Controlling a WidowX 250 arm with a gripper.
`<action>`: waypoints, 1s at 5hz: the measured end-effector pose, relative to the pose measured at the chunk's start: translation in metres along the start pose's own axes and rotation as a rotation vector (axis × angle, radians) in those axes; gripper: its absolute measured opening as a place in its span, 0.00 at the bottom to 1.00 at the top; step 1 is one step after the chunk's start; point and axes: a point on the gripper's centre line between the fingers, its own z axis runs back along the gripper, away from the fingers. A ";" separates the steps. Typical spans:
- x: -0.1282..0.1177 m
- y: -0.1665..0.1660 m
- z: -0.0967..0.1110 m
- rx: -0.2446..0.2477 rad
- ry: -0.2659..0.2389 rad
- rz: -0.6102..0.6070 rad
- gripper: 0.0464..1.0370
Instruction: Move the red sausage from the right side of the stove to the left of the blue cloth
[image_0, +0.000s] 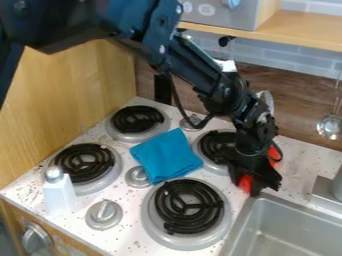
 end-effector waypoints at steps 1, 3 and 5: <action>-0.008 0.000 0.002 -0.004 0.005 0.001 0.51; -0.021 0.000 0.041 -0.036 -0.032 0.016 0.51; -0.062 0.032 0.092 -0.047 -0.074 0.158 0.51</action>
